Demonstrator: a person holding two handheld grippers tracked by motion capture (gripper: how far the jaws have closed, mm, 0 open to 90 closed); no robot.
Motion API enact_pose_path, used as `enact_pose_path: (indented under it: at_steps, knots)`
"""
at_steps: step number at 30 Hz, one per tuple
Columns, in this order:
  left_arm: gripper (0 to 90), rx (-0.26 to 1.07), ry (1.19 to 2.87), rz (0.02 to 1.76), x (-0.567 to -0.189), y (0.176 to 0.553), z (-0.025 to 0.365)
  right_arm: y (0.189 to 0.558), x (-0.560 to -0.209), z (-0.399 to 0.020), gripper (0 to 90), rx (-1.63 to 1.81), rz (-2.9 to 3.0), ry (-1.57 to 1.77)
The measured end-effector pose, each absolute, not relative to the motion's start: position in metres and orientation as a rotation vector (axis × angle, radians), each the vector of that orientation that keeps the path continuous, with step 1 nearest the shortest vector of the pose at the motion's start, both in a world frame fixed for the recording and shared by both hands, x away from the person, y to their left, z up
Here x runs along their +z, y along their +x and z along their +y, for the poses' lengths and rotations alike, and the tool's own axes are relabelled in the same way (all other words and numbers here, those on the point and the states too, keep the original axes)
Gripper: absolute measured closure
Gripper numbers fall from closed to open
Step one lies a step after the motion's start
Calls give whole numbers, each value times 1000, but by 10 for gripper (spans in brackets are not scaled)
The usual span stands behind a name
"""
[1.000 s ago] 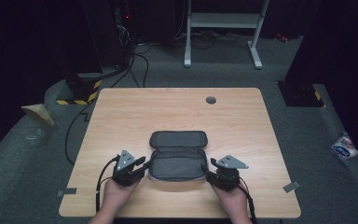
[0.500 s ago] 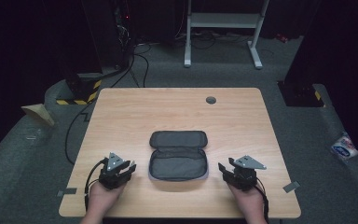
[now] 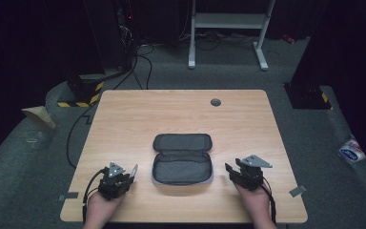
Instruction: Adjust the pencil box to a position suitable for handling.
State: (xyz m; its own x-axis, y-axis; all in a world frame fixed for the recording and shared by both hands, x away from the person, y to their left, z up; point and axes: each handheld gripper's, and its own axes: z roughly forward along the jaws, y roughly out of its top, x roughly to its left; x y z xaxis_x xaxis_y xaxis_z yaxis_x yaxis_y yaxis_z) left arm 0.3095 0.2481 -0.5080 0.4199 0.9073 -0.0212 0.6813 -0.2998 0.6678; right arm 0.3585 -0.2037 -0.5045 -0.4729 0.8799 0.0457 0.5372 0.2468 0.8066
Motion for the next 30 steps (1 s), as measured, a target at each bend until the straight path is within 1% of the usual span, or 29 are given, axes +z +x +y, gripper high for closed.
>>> enact_pose_path:
  at_steps: [6, 13, 18, 21, 23, 26, 30]
  knots:
    - [789, 487, 2082, 1336, -512, 318, 247, 356, -504, -205, 489, 1100, 2098, 1305]
    - [791, 512, 2014, 1319, -507, 338, 242, 343, -507, -214, 491, 1089, 2089, 1306]
    - [791, 508, 2057, 1301, -515, 360, 228, 335, -510, -221, 491, 1075, 2082, 1329]
    - [790, 520, 2073, 1288, -515, 366, 224, 331, -511, -223, 491, 1071, 2075, 1334]
    - [784, 524, 2083, 1281, -515, 366, 224, 329, -511, -223, 491, 1071, 2072, 1337]
    - [708, 516, 2084, 1296, -513, 361, 229, 328, -510, -222, 491, 1069, 2075, 1334]
    - [699, 511, 2088, 1276, -513, 352, 236, 329, -510, -219, 490, 1070, 2086, 1318]
